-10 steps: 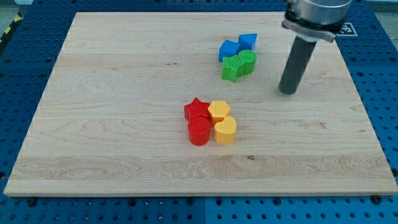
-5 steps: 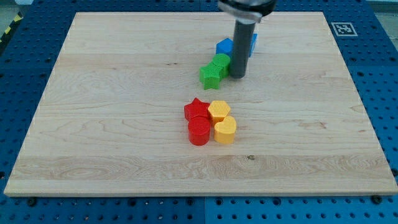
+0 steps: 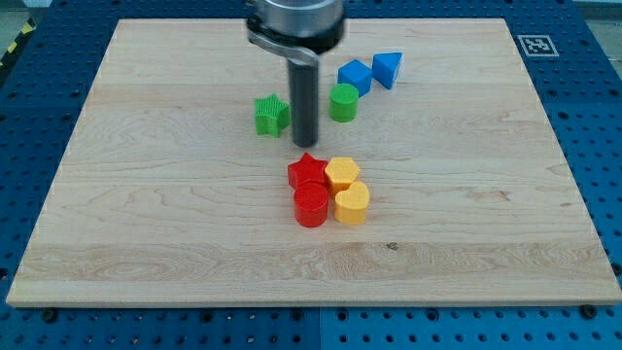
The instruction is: Move the green blocks parallel to blue blocks
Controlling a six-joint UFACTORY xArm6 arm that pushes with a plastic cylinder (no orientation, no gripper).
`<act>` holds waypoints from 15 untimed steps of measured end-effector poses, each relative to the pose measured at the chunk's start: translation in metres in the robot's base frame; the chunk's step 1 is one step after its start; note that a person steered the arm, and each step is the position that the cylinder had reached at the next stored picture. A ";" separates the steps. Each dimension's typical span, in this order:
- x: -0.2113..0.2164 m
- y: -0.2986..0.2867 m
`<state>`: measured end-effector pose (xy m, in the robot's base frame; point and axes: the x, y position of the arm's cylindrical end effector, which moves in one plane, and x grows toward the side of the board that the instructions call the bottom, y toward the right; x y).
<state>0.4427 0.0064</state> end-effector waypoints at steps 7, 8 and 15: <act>-0.065 -0.037; -0.065 -0.025; -0.034 -0.122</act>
<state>0.4088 -0.1152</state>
